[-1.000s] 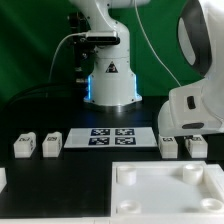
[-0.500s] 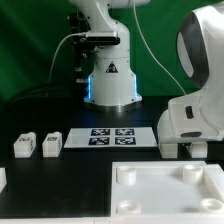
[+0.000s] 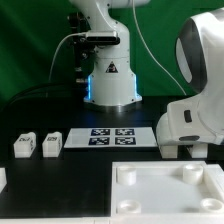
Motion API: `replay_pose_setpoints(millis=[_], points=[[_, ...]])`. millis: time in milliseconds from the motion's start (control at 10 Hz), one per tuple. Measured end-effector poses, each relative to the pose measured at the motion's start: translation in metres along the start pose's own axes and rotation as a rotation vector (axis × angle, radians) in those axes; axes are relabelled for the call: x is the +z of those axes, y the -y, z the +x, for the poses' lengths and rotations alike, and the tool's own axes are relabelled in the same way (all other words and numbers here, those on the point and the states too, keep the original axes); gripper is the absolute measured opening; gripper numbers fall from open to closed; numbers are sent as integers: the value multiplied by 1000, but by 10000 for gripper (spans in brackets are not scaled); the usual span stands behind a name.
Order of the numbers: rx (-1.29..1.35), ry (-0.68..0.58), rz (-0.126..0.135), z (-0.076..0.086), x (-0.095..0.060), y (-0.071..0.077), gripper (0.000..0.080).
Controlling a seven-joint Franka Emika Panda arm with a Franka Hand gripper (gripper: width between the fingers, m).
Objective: Assemble one leg
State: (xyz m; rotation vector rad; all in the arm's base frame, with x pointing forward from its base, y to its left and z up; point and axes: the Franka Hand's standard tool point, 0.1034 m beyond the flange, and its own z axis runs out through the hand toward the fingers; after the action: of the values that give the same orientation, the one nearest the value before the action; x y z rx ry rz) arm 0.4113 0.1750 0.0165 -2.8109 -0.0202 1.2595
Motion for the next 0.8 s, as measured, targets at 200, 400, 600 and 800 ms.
replay_pose_setpoints(millis=[200,400,600,800], points=[[0,0,1,0,0,0,289],[0,1,0,0,0,0,289],[0,1,0,0,0,0,289],[0,0,1,0,0,0,290]])
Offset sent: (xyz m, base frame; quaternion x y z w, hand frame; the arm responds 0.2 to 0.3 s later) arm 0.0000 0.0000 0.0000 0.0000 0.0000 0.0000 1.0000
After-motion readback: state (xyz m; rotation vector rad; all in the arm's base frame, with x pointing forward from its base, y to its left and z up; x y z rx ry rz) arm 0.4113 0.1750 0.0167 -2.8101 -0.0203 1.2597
